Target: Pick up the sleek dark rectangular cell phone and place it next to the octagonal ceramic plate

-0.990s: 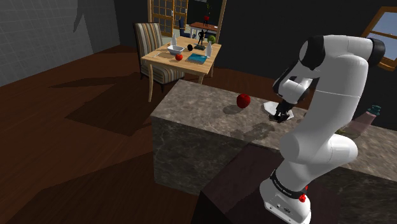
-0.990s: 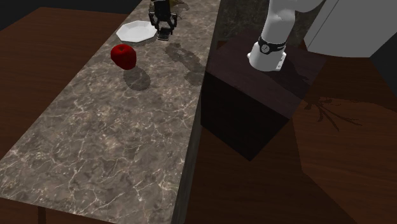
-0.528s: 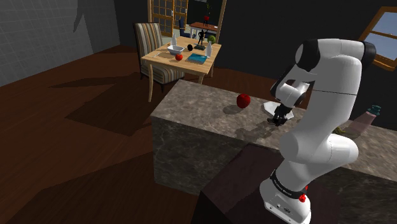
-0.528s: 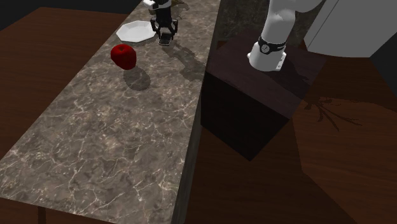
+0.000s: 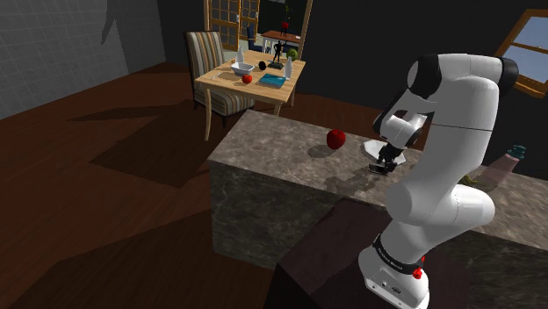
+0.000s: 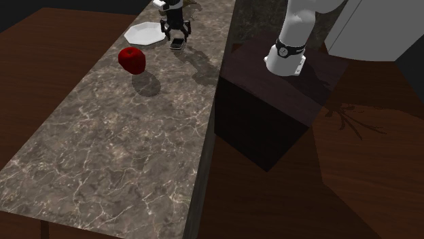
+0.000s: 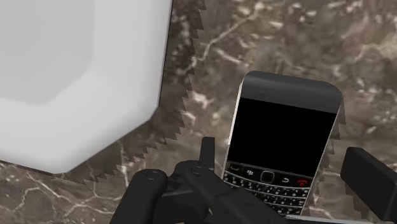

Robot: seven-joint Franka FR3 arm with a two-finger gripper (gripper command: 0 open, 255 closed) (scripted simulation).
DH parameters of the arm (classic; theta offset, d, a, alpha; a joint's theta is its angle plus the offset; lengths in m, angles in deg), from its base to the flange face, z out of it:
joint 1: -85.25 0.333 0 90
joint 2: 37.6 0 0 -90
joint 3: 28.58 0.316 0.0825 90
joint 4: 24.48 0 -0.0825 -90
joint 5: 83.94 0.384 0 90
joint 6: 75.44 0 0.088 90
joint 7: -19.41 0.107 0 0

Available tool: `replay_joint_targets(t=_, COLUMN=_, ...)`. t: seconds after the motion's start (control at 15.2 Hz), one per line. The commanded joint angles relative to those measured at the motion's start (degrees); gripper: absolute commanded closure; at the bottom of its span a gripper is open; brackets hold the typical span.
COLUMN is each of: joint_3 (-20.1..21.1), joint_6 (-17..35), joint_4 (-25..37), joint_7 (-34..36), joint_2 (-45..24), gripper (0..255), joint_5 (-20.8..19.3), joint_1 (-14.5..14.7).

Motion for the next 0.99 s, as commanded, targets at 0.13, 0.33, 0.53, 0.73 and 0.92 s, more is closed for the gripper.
replay_joint_targets(t=0.13, joint_3=0.0, joint_6=0.0, joint_4=0.0, joint_7=0.0, joint_2=0.0, gripper=0, joint_5=0.0, joint_1=0.0)
replay_joint_targets(t=0.33, joint_3=-2.4, joint_6=-2.6, joint_4=-0.8, joint_7=2.1, joint_2=3.7, gripper=0, joint_5=-3.1, joint_1=1.7)
replay_joint_targets(t=0.53, joint_3=-4.3, joint_6=-5.1, joint_4=-1.2, joint_7=4.2, joint_2=6.9, gripper=0, joint_5=-6.0, joint_1=3.0)
replay_joint_targets(t=0.73, joint_3=-4.2, joint_6=-5.1, joint_4=-1.2, joint_7=4.2, joint_2=6.9, gripper=0, joint_5=-6.0, joint_1=3.0)
replay_joint_targets(t=0.92, joint_3=-4.2, joint_6=-5.1, joint_4=-1.2, joint_7=4.2, joint_2=6.9, gripper=0, joint_5=-6.0, joint_1=3.0)
